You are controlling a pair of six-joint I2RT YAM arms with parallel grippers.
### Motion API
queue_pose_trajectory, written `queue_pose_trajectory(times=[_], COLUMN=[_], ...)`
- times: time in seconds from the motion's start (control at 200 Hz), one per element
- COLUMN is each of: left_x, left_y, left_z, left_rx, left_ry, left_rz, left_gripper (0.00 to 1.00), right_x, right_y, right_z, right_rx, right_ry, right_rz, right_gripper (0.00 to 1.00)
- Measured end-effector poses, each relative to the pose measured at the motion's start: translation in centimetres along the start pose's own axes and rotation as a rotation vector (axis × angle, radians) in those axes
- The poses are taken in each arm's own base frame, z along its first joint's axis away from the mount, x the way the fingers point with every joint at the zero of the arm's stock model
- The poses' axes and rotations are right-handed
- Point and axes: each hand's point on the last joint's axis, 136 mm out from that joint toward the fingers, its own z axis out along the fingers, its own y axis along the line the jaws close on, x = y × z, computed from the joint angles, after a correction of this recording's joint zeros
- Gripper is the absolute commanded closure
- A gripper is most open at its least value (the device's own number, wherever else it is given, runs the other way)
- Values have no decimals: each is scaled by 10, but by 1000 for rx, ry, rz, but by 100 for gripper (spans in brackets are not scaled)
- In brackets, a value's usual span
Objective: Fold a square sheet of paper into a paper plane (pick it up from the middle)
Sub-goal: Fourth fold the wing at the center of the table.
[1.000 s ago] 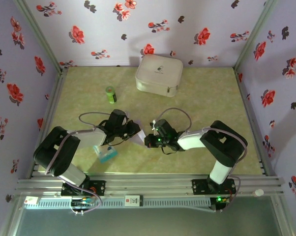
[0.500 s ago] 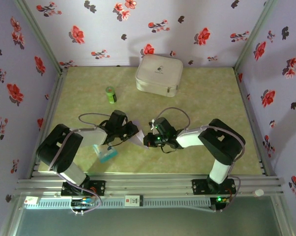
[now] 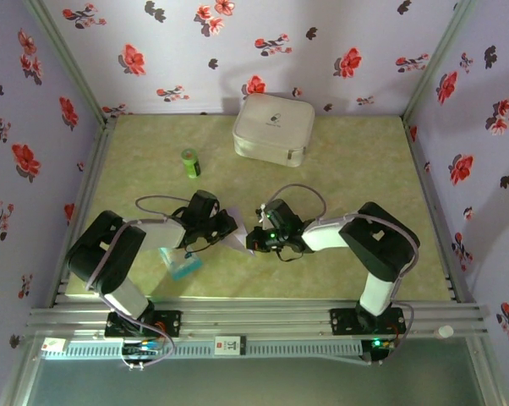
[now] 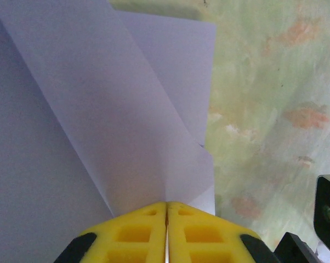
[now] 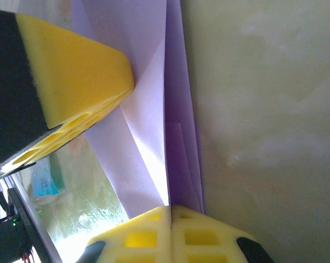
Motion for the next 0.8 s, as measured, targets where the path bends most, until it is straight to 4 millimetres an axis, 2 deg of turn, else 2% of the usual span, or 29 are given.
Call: queue_pose_trajectory(times=[0.605,0.8], left_x=[-1,-3], left_y=[1,-4], left_z=[0,0], left_rx=[-5,6], left_ry=[-2,-3], left_rz=[20,27], left_gripper=[89,89], right_x=[-1,-1], right_y=[-1,-1], right_z=[1,1], right_rx=[-18,-25], right_ry=[32,43], right_rz=[49,71], right_gripper=[99,99])
